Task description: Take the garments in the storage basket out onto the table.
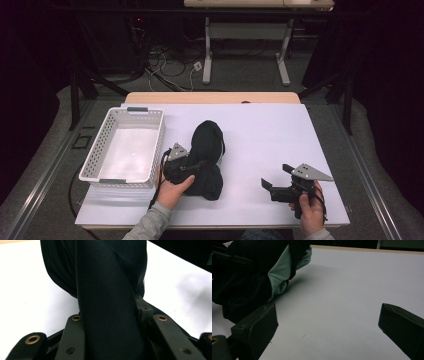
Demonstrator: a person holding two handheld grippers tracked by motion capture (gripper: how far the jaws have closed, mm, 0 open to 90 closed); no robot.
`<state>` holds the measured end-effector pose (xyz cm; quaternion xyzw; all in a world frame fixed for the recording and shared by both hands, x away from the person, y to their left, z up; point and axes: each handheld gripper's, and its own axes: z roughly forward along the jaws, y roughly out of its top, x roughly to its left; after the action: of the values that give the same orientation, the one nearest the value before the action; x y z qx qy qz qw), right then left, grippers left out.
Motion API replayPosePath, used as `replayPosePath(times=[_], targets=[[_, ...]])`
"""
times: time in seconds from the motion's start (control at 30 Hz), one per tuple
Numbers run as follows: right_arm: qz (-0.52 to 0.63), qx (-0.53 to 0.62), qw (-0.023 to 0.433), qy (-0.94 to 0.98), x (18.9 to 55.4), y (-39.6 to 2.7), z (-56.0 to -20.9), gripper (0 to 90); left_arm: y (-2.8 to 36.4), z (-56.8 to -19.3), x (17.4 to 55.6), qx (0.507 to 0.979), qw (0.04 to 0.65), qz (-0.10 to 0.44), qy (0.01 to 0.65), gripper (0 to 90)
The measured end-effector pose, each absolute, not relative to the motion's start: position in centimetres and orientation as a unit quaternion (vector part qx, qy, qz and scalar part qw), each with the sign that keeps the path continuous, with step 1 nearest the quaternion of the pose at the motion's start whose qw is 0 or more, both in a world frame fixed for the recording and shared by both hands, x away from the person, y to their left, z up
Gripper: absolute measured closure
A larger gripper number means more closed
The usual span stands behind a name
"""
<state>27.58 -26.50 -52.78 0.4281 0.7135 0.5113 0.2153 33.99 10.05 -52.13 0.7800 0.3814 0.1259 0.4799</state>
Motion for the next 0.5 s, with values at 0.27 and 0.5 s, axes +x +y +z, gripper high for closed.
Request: replayPosePath(times=[0.27, 0.5], targets=[[0.509, 0.429, 0.215, 0.715, 27.60, -26.53, -52.74, 2.0, 9.77, -52.28, 34.05, 0.781, 0.476, 0.123, 0.384, 60.7], [0.508, 0.428, 0.214, 0.716, 27.62, -26.52, -52.71, 2.0, 9.86, -52.35, 34.25, 0.781, 0.474, 0.121, 0.388, 50.2]])
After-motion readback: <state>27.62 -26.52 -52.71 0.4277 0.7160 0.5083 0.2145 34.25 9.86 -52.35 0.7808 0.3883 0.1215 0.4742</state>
